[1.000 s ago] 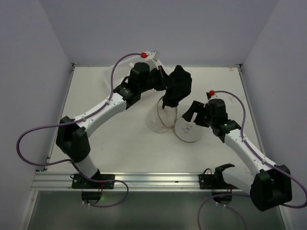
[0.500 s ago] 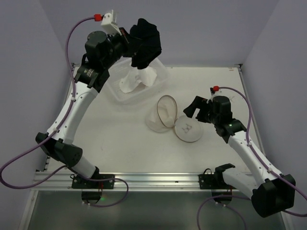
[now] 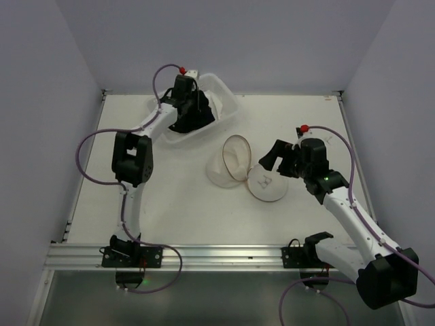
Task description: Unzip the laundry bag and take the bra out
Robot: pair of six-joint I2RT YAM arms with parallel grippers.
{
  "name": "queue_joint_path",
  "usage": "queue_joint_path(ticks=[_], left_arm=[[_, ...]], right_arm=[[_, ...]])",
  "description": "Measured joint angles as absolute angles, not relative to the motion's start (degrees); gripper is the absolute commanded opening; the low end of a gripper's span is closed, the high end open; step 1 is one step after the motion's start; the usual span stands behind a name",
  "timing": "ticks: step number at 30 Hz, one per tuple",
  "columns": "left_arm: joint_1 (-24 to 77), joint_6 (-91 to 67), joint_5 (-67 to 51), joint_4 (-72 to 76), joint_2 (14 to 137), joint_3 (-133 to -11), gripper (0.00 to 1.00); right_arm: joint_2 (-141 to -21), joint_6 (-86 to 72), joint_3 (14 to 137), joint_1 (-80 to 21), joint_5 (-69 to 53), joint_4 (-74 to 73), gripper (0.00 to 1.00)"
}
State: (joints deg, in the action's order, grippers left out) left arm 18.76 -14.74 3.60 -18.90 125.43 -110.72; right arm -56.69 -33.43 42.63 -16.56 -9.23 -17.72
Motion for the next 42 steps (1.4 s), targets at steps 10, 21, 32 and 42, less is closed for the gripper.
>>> queue_joint_path(ticks=[10,21,32,42], left_arm=[[18.76,-15.66,0.36,-18.44,138.15,-116.27,0.71],[18.68,-20.40,-5.02,-19.05,120.81,-105.71,0.96],[22.37,-22.57,-9.52,-17.41,90.52,-78.43,0.90],[29.82,-29.30,-11.29,-15.03,97.62,-63.29,0.84]], right_arm=[[-56.53,-33.65,41.54,-16.56,-9.76,-19.38,0.91],[-57.12,-36.10,41.54,-16.40,-2.52,-22.13,0.91],[-67.59,-44.99,40.56,-10.04,2.33,-27.31,0.86],[-79.35,-49.67,40.16,-9.67,-0.16,-27.86,0.67]])
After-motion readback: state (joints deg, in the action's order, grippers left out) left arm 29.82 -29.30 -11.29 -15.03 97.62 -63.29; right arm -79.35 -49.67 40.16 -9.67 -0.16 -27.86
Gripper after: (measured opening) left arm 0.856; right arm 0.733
